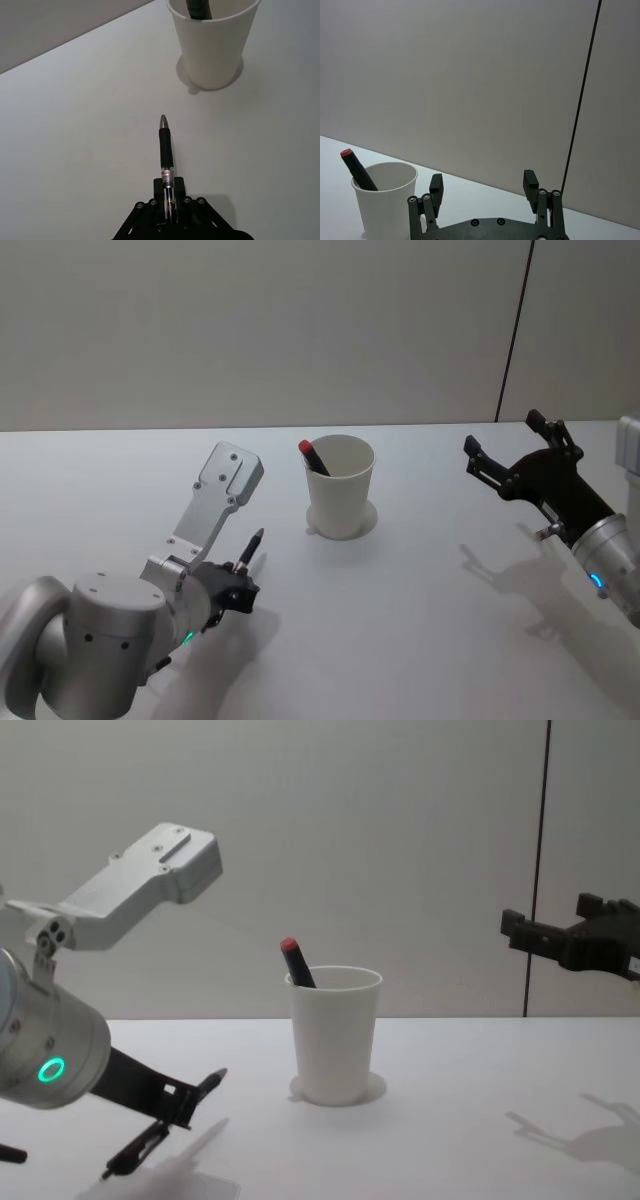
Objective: Place the pen into the pen holder.
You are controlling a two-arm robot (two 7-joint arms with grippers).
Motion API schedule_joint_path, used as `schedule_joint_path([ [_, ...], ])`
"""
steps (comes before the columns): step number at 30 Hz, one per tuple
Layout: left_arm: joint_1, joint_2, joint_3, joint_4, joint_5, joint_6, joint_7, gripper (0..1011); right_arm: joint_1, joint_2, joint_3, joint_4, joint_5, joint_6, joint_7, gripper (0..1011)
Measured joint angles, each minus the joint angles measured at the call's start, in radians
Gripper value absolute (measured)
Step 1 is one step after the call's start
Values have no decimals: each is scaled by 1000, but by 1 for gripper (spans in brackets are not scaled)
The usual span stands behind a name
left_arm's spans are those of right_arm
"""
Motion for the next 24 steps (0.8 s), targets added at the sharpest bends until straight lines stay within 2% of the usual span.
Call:
schedule_joint_path([
  [12,21,15,-3,-33,48,-65,-3,1001,0,0,0,0,0,0,0,1002],
  [21,50,39,-6,-62,88,-163,-10,1001,0,0,0,0,0,0,0,1002],
  [24,63,52,-8,-72,99,-215,-19,1001,0,0,0,0,0,0,0,1002],
])
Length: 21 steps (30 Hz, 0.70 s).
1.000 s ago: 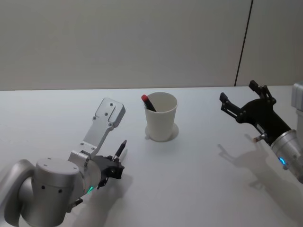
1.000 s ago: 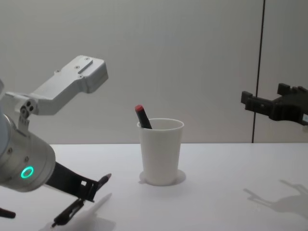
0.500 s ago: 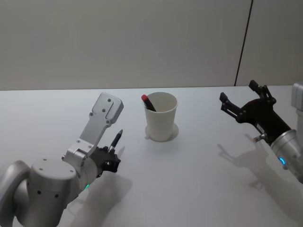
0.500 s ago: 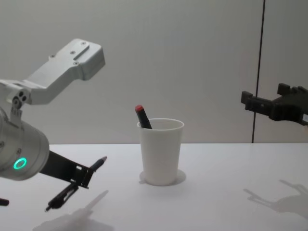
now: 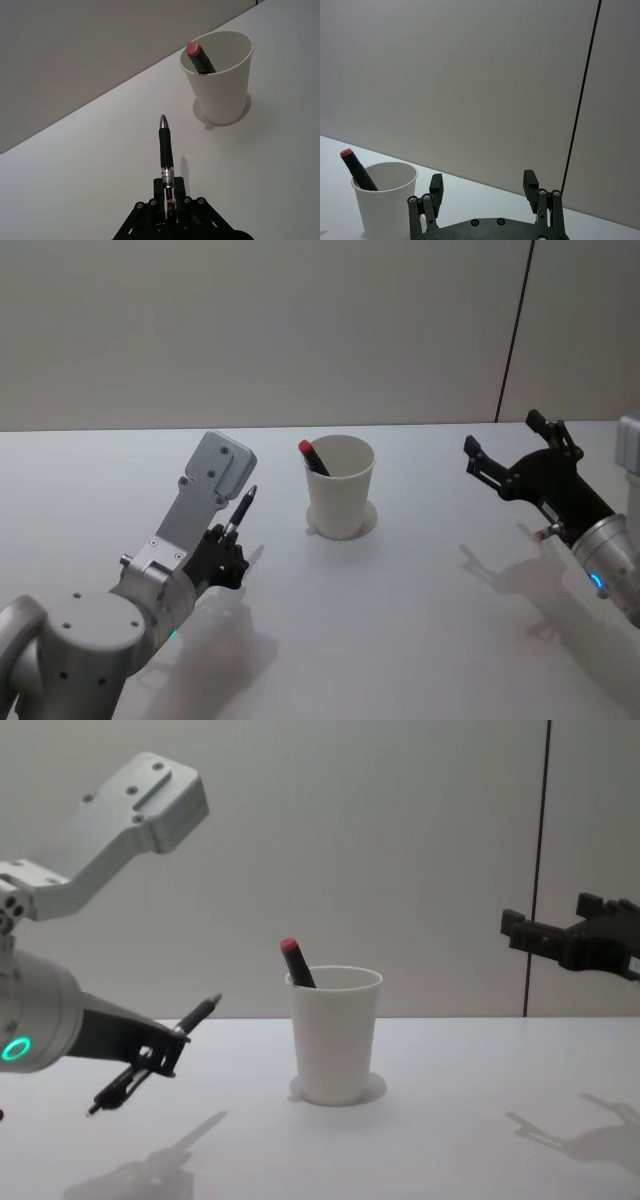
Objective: Place the pen into the pen holder.
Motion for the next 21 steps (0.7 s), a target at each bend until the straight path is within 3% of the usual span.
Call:
schedule_joint_path([
  [13,57,55,-23,-34,-4,-176,-21,1001,0,0,0,0,0,0,0,1002],
  [21,97,95,-45,-40,-45,-332,-50,1001,0,0,0,0,0,0,0,1002],
])
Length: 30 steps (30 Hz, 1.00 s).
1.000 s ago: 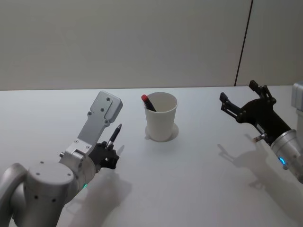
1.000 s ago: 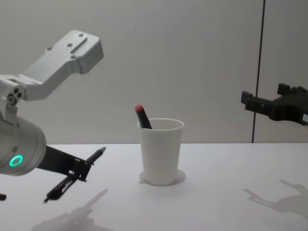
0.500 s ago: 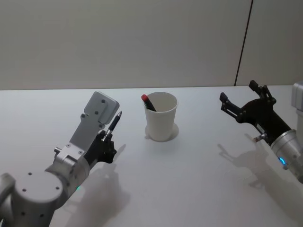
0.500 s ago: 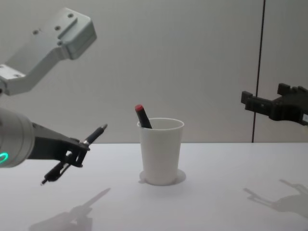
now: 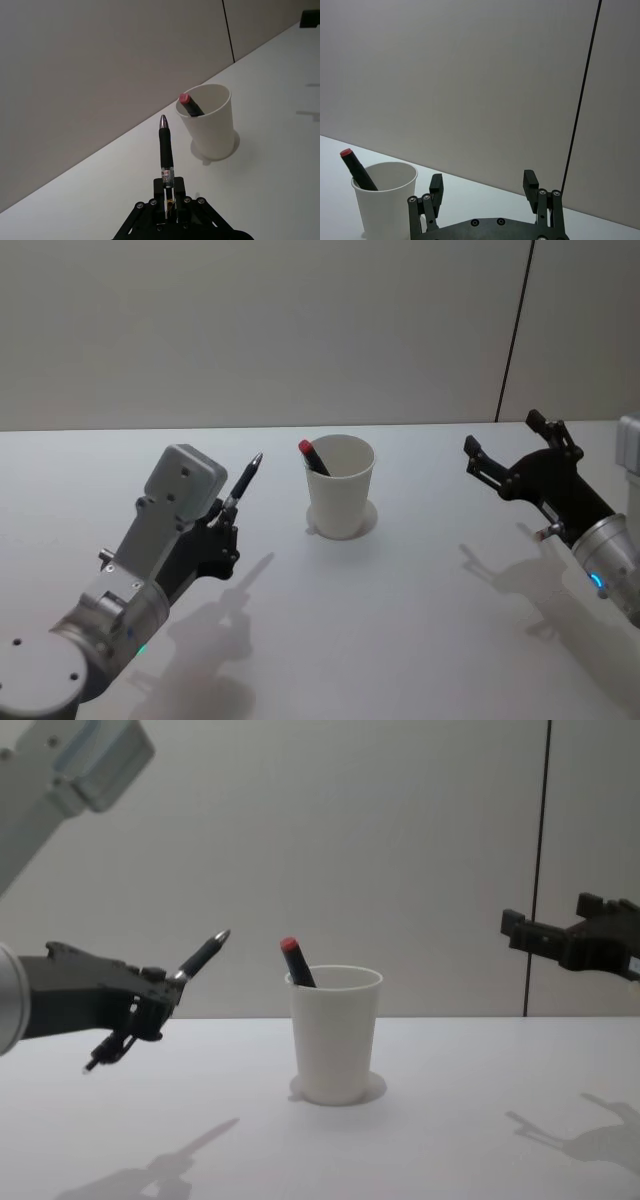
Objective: Place the pen into the pen holder.
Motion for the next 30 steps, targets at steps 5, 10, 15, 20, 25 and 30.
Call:
schedule_joint_path([
  [5,15,19,-12,4,-27,-83,-26,1001,0,0,0,0,0,0,0,1002],
  [10,26,40,-25,17,-58,-169,-65,1001,0,0,0,0,0,0,0,1002],
  [15,31,52,-34,31,-84,-235,-99,1001,0,0,0,0,0,0,0,1002],
  [20,32,65,-44,54,-110,-310,-139,1001,0,0,0,0,0,0,0,1002],
  [25,25,73,-52,81,-135,-378,-180,1001,0,0,0,0,0,0,0,1002],
  [30,14,76,-57,107,-157,-434,-219,1001,0,0,0,0,0,0,0,1002],
])
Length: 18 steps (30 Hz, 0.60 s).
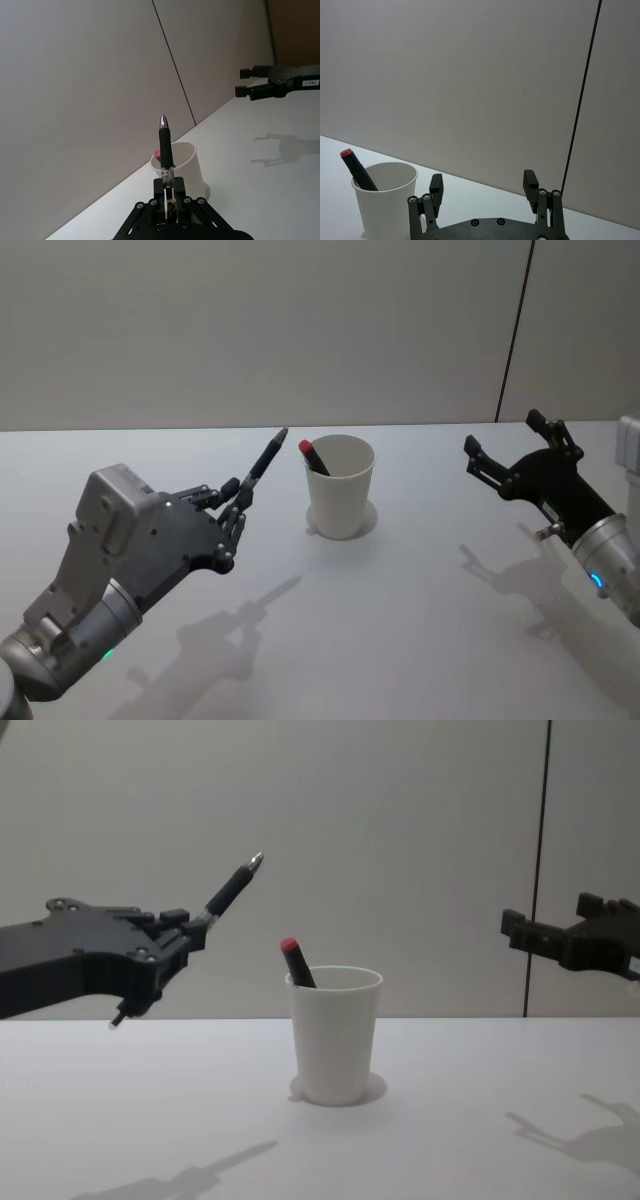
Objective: Place the pen into the pen holder.
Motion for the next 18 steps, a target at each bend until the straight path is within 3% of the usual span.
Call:
schedule_joint_path([
  [18,-94,-28,1,140,-68,-172,-172,1001,0,0,0,0,0,0,0,1002],
])
